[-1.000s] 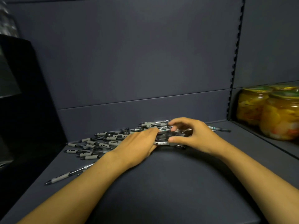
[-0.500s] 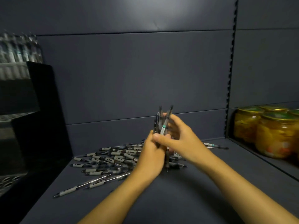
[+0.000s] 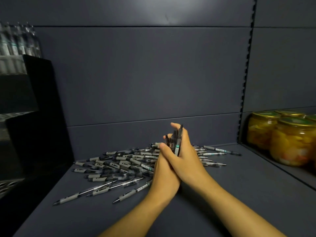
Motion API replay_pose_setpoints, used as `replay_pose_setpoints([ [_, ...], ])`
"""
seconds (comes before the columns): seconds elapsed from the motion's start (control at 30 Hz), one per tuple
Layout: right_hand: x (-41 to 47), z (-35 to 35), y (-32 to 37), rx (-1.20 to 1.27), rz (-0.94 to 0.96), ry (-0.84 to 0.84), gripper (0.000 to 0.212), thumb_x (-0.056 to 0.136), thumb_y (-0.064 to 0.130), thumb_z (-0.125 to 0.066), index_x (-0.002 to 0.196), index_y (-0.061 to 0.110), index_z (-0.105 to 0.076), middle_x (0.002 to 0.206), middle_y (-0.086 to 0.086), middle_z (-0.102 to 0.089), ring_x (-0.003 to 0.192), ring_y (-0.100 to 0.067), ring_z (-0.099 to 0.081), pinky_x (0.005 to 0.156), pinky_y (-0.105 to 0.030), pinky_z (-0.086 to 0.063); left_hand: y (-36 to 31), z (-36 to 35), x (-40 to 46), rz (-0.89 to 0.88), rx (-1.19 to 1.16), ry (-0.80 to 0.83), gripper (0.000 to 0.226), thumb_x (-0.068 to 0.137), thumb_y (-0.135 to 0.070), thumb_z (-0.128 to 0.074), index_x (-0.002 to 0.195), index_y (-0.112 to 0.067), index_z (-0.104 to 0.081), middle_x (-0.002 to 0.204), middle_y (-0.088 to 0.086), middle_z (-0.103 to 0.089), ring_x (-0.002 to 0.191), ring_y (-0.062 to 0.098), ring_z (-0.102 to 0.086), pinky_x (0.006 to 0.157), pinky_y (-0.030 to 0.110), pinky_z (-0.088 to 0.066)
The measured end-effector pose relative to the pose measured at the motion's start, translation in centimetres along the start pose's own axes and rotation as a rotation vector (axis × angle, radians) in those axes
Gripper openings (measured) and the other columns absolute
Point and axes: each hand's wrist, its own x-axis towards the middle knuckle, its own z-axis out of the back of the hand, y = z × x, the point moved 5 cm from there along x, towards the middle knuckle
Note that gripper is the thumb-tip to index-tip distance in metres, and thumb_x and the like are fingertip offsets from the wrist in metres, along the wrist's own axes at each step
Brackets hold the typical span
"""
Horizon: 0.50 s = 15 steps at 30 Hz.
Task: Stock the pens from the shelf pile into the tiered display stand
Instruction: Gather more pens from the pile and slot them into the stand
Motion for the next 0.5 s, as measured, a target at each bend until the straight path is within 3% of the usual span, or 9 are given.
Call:
replay_pose_setpoints([
  [0.03,0.0,-0.1,-0.2,-0.007,0.001,0.007,0.062,0.095,0.035,-0.062,0.145,0.043,-0.027,0.123,0.013,-0.057,0.116,-0.001,-0.055,0.092,-0.011,-0.040,0.7,-0.3,-0.1,0.038,-0.014,0.058,0.028,0.099,-0.003,-0.050,0.126,-0.007,-0.056,0.114,-0.002,-0.063,0.097,-0.007,-0.056,0.085,0.007,-0.045],
  [0.1,0.0,-0.1,-0.6,-0.006,-0.008,0.022,0.063,0.096,0.034,-0.060,0.147,0.043,-0.024,0.119,0.019,-0.057,0.112,0.004,-0.056,0.086,-0.003,-0.039,1.7,-0.2,-0.2,0.052,0.103,0.040,0.042,0.095,-0.002,-0.058,0.135,-0.008,-0.050,0.131,0.002,-0.059,0.111,-0.001,-0.053,0.090,0.007,-0.041],
  [0.17,-0.1,-0.2,-0.9,-0.007,-0.011,0.031,0.066,0.096,0.032,-0.061,0.147,0.045,-0.022,0.115,0.029,-0.054,0.106,0.016,-0.054,0.081,0.002,-0.039,0.2,0.3,-0.3,-0.057,0.189,-0.035,0.026,0.102,-0.018,-0.047,0.122,-0.015,-0.062,0.120,0.003,-0.068,0.112,0.009,-0.060,0.097,0.023,-0.045],
  [0.2,-0.2,-0.3,-1.0,-0.010,-0.014,0.040,0.067,0.096,0.031,-0.062,0.146,0.046,-0.021,0.114,0.034,-0.052,0.104,0.020,-0.052,0.081,0.003,-0.038,0.5,0.3,-0.1,-0.031,0.117,-0.098,0.031,0.106,-0.022,-0.037,0.115,-0.016,-0.066,0.111,0.003,-0.072,0.109,0.013,-0.063,0.098,0.030,-0.045],
  [0.27,-0.3,-0.5,-1.3,0.006,-0.029,0.052,0.066,0.097,0.031,-0.061,0.145,0.049,-0.020,0.115,0.036,-0.050,0.103,0.021,-0.052,0.082,0.003,-0.039,0.9,0.4,-0.3,0.032,-0.006,-0.120,0.045,0.106,-0.038,-0.028,0.111,-0.014,-0.066,0.104,0.002,-0.073,0.105,0.015,-0.065,0.097,0.032,-0.046],
  [0.33,-0.4,-0.4,-1.5,0.031,-0.036,0.036,0.063,0.097,0.030,-0.060,0.143,0.051,-0.022,0.116,0.031,-0.055,0.105,0.016,-0.055,0.083,0.001,-0.041,1.2,0.3,-0.6,0.079,-0.009,-0.126,0.046,0.104,-0.043,-0.031,0.115,-0.013,-0.064,0.110,0.003,-0.072,0.112,0.017,-0.063,0.097,0.030,-0.045],
  [0.4,-0.5,-0.4,-1.6,0.042,-0.034,0.017,0.061,0.097,0.028,-0.061,0.139,0.052,-0.024,0.120,0.029,-0.055,0.107,0.015,-0.055,0.084,0.000,-0.040,0.9,0.2,-1.2,0.031,0.122,0.046,0.029,0.106,-0.022,-0.041,0.127,-0.010,-0.057,0.124,-0.003,-0.063,0.119,0.012,-0.055,0.094,0.014,-0.043],
  [0.43,-0.5,-0.4,-1.5,0.049,-0.030,0.011,0.061,0.096,0.028,-0.061,0.138,0.053,-0.025,0.122,0.029,-0.054,0.109,0.015,-0.054,0.085,0.001,-0.040,1.2,-0.3,-1.3,0.082,0.080,0.133,0.035,0.101,-0.008,-0.050,0.135,-0.009,-0.049,0.129,-0.007,-0.053,0.119,0.007,-0.049,0.089,0.004,-0.039],
  [0.5,-0.7,-0.3,-1.4,0.074,-0.025,0.001,0.064,0.094,0.028,-0.065,0.139,0.052,-0.025,0.125,0.032,-0.051,0.112,0.016,-0.052,0.088,0.000,-0.039,1.2,-0.2,-1.3,0.141,0.082,0.084,0.048,0.093,-0.001,-0.058,0.139,-0.008,-0.044,0.131,-0.002,-0.053,0.115,0.003,-0.048,0.085,-0.001,-0.037],
])
